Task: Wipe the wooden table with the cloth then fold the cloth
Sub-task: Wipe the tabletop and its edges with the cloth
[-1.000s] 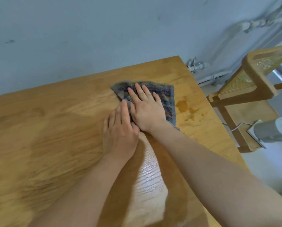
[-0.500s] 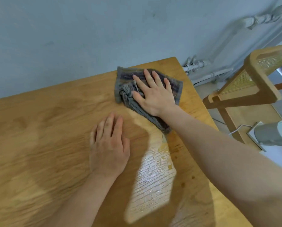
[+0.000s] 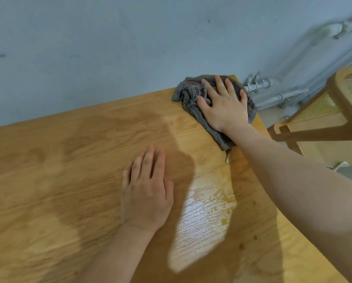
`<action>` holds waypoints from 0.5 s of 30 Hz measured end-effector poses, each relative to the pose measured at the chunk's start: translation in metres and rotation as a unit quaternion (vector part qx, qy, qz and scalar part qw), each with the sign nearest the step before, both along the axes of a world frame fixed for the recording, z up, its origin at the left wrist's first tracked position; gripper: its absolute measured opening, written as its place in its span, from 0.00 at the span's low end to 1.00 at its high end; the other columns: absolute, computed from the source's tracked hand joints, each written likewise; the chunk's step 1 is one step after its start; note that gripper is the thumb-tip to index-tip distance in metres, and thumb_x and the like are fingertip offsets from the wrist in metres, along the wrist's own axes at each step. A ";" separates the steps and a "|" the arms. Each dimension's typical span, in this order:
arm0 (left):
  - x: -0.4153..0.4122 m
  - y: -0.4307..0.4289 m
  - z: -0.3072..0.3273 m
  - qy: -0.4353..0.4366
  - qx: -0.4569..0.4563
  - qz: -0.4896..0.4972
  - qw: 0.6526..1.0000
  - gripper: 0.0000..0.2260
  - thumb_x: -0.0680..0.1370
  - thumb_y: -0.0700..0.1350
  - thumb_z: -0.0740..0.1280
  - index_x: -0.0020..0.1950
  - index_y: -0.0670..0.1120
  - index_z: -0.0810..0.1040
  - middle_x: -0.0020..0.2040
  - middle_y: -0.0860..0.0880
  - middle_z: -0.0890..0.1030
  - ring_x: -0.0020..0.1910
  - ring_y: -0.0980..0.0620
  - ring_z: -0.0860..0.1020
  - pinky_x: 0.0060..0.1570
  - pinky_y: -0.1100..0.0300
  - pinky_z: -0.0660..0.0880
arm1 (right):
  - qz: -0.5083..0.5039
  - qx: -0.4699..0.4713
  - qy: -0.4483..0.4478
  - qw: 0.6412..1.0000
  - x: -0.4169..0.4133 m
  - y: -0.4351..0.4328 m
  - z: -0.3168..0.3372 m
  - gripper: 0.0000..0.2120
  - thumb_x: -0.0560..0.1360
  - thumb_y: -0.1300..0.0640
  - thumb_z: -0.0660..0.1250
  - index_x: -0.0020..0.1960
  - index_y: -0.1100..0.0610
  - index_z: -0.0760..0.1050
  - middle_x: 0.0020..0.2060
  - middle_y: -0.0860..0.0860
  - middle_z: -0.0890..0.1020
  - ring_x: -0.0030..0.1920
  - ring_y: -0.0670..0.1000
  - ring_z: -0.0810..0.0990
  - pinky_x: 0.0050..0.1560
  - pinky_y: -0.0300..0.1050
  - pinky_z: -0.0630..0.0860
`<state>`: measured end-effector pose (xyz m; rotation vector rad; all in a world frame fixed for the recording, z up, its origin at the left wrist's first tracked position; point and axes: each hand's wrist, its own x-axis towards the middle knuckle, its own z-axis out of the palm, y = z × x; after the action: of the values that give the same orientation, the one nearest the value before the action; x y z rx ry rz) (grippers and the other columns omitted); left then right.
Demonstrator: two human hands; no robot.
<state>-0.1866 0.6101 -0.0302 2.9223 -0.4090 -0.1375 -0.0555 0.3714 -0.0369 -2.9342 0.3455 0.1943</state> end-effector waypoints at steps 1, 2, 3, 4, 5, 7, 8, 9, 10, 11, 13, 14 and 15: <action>0.000 -0.001 0.001 0.003 -0.001 0.000 1.000 0.25 0.79 0.51 0.49 0.74 0.47 0.65 0.75 0.46 0.66 0.73 0.45 0.63 0.71 0.47 0.56 | -0.009 0.000 -0.002 1.000 0.001 0.000 0.000 0.29 0.78 0.33 0.42 0.78 0.38 0.48 0.80 0.46 0.49 0.79 0.52 0.45 0.75 0.63 0.43; -0.001 -0.001 0.001 0.006 -0.004 0.000 1.000 0.25 0.79 0.51 0.49 0.75 0.47 0.65 0.75 0.46 0.65 0.73 0.45 0.63 0.71 0.46 0.57 | -0.016 0.002 -0.004 1.000 -0.006 0.002 0.001 0.29 0.78 0.34 0.41 0.78 0.39 0.49 0.80 0.46 0.49 0.79 0.52 0.45 0.75 0.63 0.43; -0.002 -0.001 0.001 0.009 -0.006 0.000 1.000 0.24 0.79 0.51 0.49 0.75 0.48 0.64 0.75 0.46 0.65 0.74 0.46 0.62 0.71 0.46 0.58 | -0.021 0.004 -0.006 1.000 -0.020 0.005 0.001 0.29 0.79 0.34 0.41 0.78 0.39 0.48 0.80 0.47 0.49 0.79 0.52 0.45 0.75 0.63 0.43; -0.003 -0.002 0.001 0.009 -0.008 0.001 1.000 0.24 0.79 0.51 0.49 0.75 0.48 0.64 0.75 0.46 0.65 0.73 0.46 0.62 0.71 0.46 0.58 | -0.022 0.001 -0.008 1.000 -0.042 0.008 0.002 0.29 0.79 0.34 0.41 0.78 0.39 0.48 0.80 0.47 0.49 0.79 0.53 0.45 0.76 0.63 0.44; -0.003 -0.002 0.001 0.008 -0.011 0.002 1.000 0.24 0.79 0.51 0.50 0.74 0.48 0.64 0.75 0.46 0.65 0.73 0.45 0.63 0.71 0.46 0.58 | -0.018 -0.005 -0.015 1.000 -0.069 0.012 0.003 0.29 0.79 0.34 0.42 0.78 0.39 0.48 0.80 0.47 0.50 0.79 0.53 0.46 0.76 0.62 0.44; -0.003 -0.003 0.001 0.005 -0.016 0.004 1.000 0.24 0.78 0.50 0.50 0.74 0.47 0.65 0.75 0.46 0.65 0.72 0.45 0.63 0.70 0.45 0.58 | 0.000 -0.018 -0.024 1.000 -0.128 0.021 0.006 0.28 0.79 0.34 0.43 0.78 0.39 0.49 0.79 0.47 0.52 0.79 0.53 0.48 0.76 0.61 0.46; -0.002 -0.003 0.001 0.004 -0.016 0.004 1.000 0.24 0.78 0.50 0.50 0.74 0.47 0.65 0.75 0.46 0.65 0.72 0.44 0.64 0.70 0.45 0.58 | 0.014 -0.026 -0.019 0.999 -0.150 0.023 0.007 0.28 0.79 0.34 0.43 0.78 0.38 0.49 0.79 0.47 0.52 0.79 0.52 0.48 0.75 0.61 0.47; -0.002 -0.003 0.001 0.002 -0.014 0.004 1.000 0.25 0.78 0.50 0.50 0.74 0.47 0.65 0.75 0.45 0.65 0.72 0.44 0.64 0.70 0.44 0.59 | 0.027 -0.031 -0.011 0.999 -0.162 0.022 0.007 0.28 0.79 0.34 0.44 0.78 0.38 0.50 0.79 0.47 0.52 0.79 0.52 0.49 0.75 0.61 0.48; -0.001 -0.003 0.001 0.000 -0.012 0.003 1.000 0.25 0.78 0.50 0.50 0.74 0.47 0.65 0.75 0.45 0.66 0.72 0.44 0.64 0.69 0.44 0.59 | 0.035 -0.031 -0.004 0.999 -0.163 0.018 0.007 0.28 0.79 0.34 0.44 0.78 0.37 0.50 0.79 0.47 0.53 0.79 0.52 0.49 0.75 0.61 0.48; -0.001 -0.003 0.001 0.000 -0.009 0.002 1.000 0.25 0.78 0.50 0.50 0.74 0.46 0.65 0.75 0.45 0.66 0.72 0.44 0.64 0.70 0.44 0.60 | 0.038 -0.029 -0.001 0.999 -0.153 0.013 0.007 0.28 0.78 0.34 0.44 0.77 0.37 0.50 0.79 0.46 0.53 0.79 0.51 0.49 0.75 0.61 0.48; -0.001 -0.002 0.001 0.000 -0.009 0.004 1.000 0.25 0.78 0.50 0.51 0.74 0.47 0.64 0.75 0.45 0.65 0.72 0.44 0.63 0.70 0.44 0.59 | 0.030 -0.024 -0.006 0.999 -0.115 0.000 0.007 0.28 0.78 0.33 0.44 0.77 0.36 0.49 0.79 0.45 0.51 0.79 0.51 0.48 0.75 0.61 0.46; -0.001 -0.002 0.000 0.000 -0.008 0.005 1.000 0.25 0.78 0.50 0.50 0.75 0.47 0.64 0.75 0.45 0.65 0.73 0.44 0.63 0.71 0.44 0.59 | 0.021 -0.018 -0.005 1.000 -0.092 -0.006 0.007 0.28 0.78 0.33 0.44 0.77 0.35 0.48 0.79 0.45 0.50 0.79 0.51 0.47 0.75 0.61 0.45; -0.001 -0.003 -0.001 -0.001 -0.008 0.005 1.000 0.25 0.78 0.50 0.50 0.75 0.47 0.63 0.75 0.45 0.65 0.73 0.44 0.62 0.71 0.44 0.58 | 0.011 -0.011 -0.002 1.000 -0.070 -0.011 0.008 0.28 0.78 0.33 0.43 0.77 0.35 0.48 0.80 0.45 0.49 0.79 0.51 0.46 0.75 0.62 0.45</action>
<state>-0.1872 0.6073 -0.0309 2.9086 -0.3928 -0.1301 -0.1251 0.3601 -0.0293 -2.9606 0.3166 0.1897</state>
